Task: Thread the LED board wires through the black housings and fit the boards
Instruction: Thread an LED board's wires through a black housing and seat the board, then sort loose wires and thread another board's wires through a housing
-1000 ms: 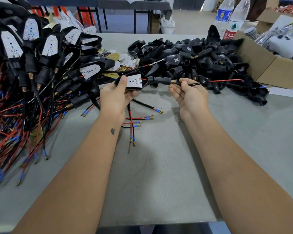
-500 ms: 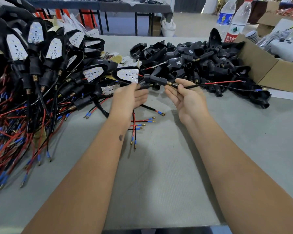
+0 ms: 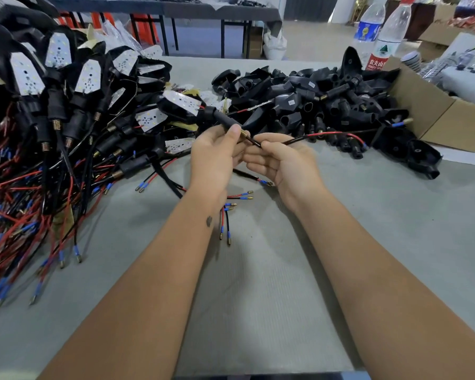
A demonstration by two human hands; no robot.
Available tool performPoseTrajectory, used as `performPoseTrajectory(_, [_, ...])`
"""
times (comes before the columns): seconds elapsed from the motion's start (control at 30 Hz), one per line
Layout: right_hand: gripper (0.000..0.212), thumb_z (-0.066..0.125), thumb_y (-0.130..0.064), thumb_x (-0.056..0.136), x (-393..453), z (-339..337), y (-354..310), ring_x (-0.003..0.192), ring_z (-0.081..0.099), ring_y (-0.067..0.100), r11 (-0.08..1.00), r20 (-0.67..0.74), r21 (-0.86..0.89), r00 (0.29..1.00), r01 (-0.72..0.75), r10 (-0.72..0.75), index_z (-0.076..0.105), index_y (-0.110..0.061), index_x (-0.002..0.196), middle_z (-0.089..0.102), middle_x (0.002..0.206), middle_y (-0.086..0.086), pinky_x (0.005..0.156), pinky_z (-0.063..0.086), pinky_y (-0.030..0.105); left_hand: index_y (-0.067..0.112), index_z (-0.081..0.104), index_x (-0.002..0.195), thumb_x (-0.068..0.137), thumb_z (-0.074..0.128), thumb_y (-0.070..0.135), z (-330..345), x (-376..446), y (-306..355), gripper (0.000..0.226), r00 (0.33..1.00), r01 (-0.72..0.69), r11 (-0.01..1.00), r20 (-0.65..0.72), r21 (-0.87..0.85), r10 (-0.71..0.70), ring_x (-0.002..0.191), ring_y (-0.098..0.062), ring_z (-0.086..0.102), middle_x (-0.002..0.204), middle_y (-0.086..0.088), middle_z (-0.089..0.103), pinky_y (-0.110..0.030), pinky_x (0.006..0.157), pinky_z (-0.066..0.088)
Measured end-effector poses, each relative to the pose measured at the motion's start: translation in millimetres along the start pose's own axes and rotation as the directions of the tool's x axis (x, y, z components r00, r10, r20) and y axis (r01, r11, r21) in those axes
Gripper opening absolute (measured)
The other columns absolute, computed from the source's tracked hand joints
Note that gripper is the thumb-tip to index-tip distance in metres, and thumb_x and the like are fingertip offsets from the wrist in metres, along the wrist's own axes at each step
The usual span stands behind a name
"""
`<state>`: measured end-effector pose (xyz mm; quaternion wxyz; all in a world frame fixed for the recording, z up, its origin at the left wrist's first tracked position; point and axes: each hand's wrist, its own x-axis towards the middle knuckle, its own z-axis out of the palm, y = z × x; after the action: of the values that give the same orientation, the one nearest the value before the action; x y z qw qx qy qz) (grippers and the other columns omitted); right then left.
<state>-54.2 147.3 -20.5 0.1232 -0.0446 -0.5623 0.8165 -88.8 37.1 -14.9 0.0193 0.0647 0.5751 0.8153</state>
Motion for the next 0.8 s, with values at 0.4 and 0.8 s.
performPoseTrajectory(0.4, [0.01,0.06,0.007,0.081,-10,10,10,0.074,0.059,0.027,0.541,0.314,-0.668,0.853,0.511,-0.417,0.067,0.001,0.085,0.066,0.08,0.013,0.069,0.05,0.037,0.014,0.062,0.089,0.102,0.047,0.01,-19,6,9,0.021,0.999,-0.01,0.988,0.036,0.151,0.005,0.053,0.0,0.061,0.07,0.004,0.064,-0.019,0.059,0.054])
performPoseTrajectory(0.8, [0.014,0.052,-0.01,0.085,-13,131,-7,0.086,0.056,0.035,-0.189,0.796,-0.581,0.503,0.792,-0.337,0.061,-0.003,0.093,0.06,0.091,0.013,0.072,0.044,0.045,0.013,0.059,0.072,0.101,0.05,0.013,-107,19,107,0.031,0.991,-0.13,0.933,0.032,0.337,0.126,0.062,-0.013,0.045,0.068,-0.002,0.055,-0.024,0.058,0.037])
